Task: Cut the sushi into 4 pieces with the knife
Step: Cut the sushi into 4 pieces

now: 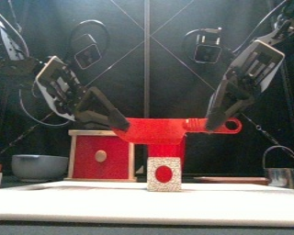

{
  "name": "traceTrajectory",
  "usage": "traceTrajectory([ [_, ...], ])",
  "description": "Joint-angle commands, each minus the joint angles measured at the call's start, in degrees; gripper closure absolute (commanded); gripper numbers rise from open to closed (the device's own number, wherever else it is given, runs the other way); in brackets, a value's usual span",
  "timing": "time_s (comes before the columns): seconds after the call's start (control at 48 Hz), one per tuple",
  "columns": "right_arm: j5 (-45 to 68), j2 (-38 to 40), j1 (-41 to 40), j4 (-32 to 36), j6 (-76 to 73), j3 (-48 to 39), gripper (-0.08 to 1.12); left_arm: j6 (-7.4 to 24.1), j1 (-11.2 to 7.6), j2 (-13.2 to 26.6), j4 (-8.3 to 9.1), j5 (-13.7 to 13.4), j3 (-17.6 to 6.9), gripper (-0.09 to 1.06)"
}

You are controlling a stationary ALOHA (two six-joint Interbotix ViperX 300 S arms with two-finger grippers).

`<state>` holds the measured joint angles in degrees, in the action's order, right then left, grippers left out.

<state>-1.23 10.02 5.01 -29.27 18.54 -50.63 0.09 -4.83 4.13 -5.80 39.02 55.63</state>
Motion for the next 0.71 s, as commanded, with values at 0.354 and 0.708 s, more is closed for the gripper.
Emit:
traceTrajectory([
  [0.354, 0.79, -2.55, 1.49, -1.76, 0.18, 1.85, 0.99, -0.18, -0.53, 2.55, -0.88, 0.35, -2.11, 0.70],
  [0.708, 0.88, -7.12, 1.67, -2.55, 0.18, 2.20, 0.99, -0.18, -1.23, 7.38, -4.48, 0.44, -2.11, 0.70],
])
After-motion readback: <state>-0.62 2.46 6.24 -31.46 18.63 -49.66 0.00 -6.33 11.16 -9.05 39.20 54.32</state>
